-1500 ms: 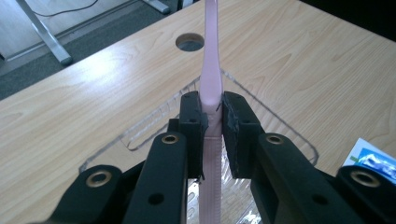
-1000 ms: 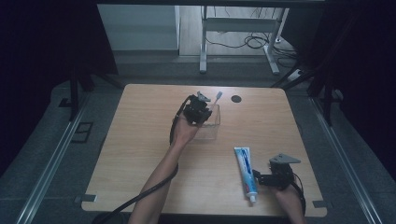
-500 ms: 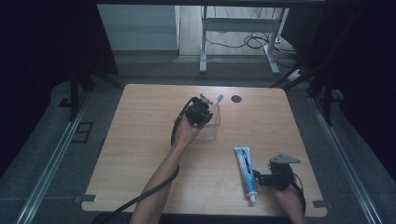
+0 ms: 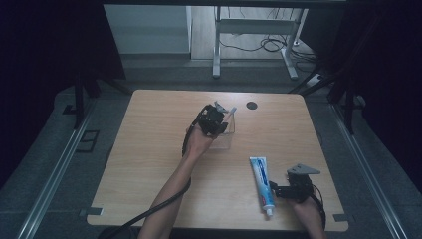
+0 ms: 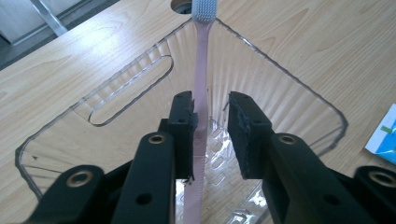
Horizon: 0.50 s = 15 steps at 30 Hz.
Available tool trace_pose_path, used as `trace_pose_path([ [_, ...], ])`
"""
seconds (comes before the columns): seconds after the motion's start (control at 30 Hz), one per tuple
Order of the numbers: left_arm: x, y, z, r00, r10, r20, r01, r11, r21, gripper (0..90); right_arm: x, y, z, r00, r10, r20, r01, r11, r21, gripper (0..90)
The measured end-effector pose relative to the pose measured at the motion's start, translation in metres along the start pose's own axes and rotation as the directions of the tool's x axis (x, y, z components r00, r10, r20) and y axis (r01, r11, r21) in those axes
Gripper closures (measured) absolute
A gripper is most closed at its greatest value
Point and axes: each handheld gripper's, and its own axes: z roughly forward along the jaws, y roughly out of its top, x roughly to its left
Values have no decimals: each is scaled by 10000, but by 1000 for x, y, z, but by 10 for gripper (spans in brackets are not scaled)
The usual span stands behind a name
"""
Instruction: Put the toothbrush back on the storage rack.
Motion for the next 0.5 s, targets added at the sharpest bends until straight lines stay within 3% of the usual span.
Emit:
trace_pose_path([
  [0.33, 1, 1, -9, 9993, -322, 211, 329, 9988, -350, 517, 0, 0, 0, 10000, -1, 2, 1, 10000, 1, 130],
  [0.5, 1, 3, -13, 9970, -385, 668, 406, 9987, -303, 443, 0, 0, 0, 10000, -1, 4, 1, 10000, 0, 130],
])
